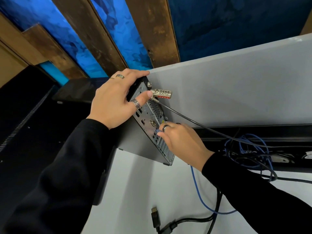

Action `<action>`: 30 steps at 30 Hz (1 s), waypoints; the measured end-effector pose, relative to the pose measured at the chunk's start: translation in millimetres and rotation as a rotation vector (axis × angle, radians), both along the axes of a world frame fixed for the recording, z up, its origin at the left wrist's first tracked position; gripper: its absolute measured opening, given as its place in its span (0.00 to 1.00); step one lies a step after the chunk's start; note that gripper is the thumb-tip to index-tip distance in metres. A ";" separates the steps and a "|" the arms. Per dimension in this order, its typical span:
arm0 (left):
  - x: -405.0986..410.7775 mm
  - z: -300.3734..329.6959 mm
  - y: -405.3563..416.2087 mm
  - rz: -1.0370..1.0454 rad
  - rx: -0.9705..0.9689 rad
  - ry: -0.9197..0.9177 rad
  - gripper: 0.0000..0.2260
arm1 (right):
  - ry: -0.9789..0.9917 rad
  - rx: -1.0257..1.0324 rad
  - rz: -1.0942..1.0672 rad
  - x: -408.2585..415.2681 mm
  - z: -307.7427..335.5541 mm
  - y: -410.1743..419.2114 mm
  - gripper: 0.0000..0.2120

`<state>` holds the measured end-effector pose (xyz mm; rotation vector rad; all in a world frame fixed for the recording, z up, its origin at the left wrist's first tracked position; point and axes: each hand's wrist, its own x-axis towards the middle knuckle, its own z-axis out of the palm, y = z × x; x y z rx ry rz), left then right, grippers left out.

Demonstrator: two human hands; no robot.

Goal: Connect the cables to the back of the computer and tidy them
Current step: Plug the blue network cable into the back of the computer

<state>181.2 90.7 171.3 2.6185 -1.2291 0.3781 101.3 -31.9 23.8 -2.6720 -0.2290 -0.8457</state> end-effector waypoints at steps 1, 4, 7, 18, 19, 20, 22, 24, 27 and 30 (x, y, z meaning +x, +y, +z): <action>0.3 -0.3 0.1 0.000 0.001 -0.003 0.25 | 0.009 0.044 0.001 0.4 -1.2 2.2 0.04; 0.3 -1.3 -0.5 0.001 0.003 -0.015 0.25 | 0.012 0.078 -0.039 2.5 -2.3 3.0 0.05; 0.7 -1.4 -1.1 -0.001 -0.001 -0.019 0.25 | -0.001 0.070 -0.038 0.0 4.3 3.9 0.09; -4.9 1.3 1.3 0.001 -0.052 0.020 0.23 | 0.199 -0.160 -0.129 -17.9 22.5 9.4 0.08; -6.5 0.5 2.9 0.006 -0.070 0.023 0.21 | 0.281 -0.114 -0.112 -22.4 25.7 7.9 0.11; -7.8 -0.4 3.5 0.014 -0.090 0.019 0.20 | 0.324 -0.037 -0.107 -26.3 27.7 5.7 0.14; -14.2 -4.7 7.6 0.022 -0.155 0.009 0.18 | 0.347 0.034 -0.143 -35.9 27.2 2.2 0.16; -23.0 -11.9 13.8 0.001 -0.186 -0.015 0.18 | 0.321 0.044 -0.173 -46.7 24.7 0.4 0.16; -38.6 -22.7 26.8 0.006 -0.182 -0.065 0.21 | 0.181 0.099 -0.172 -73.0 20.6 1.0 0.14; -61.8 -34.1 39.9 0.070 -0.261 -0.040 0.22 | 0.095 0.128 -0.149 -100.6 11.0 9.6 0.16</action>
